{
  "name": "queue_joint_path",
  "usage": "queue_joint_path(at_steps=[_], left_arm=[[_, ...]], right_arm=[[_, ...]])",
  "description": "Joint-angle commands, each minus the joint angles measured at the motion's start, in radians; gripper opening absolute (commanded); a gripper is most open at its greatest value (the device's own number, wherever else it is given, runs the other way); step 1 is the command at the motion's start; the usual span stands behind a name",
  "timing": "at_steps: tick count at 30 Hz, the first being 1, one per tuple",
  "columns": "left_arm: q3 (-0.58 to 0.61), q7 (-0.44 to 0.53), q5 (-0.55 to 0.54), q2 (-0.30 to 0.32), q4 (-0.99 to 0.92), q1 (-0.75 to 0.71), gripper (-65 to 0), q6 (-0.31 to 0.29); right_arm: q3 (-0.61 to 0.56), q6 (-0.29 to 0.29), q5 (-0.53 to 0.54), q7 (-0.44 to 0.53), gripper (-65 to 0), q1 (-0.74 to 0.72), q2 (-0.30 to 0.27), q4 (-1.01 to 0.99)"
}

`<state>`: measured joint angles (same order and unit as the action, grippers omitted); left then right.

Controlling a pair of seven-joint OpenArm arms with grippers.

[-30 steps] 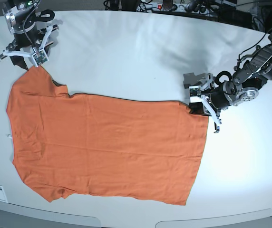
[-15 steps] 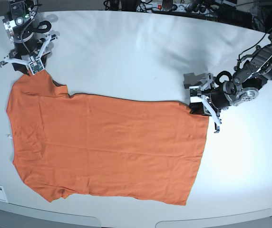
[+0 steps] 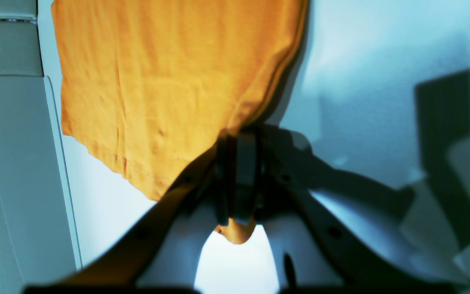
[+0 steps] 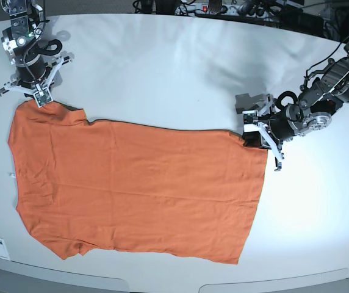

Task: Fold the T-shirt properly
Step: 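Drag the shirt with both grippers toward the robot's base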

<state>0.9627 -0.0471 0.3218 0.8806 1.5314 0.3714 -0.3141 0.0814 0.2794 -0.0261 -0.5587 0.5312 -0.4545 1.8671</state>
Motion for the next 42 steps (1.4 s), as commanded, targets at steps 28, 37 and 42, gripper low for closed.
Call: queue_joint_path(at_steps=[28,37,42], left_arm=[[0.006,-0.213,-0.072,0.272,0.453,-0.076,-65.0,0.028],[0.006,-0.270,0.028,0.318,0.589,-0.250,-65.0,0.089],[0.006,-0.303,0.095,0.366,0.658,-0.327,-65.0,0.132]], right_arm=[[0.006,-0.150,-0.200,-0.148,-65.0,0.365,-0.102,0.407],[0.006,-0.206,-0.217,-0.162,-65.0,0.500,-0.102,0.424],[0.006,-0.262,-0.320,-0.198,-65.0,0.573,-0.103,0.487]])
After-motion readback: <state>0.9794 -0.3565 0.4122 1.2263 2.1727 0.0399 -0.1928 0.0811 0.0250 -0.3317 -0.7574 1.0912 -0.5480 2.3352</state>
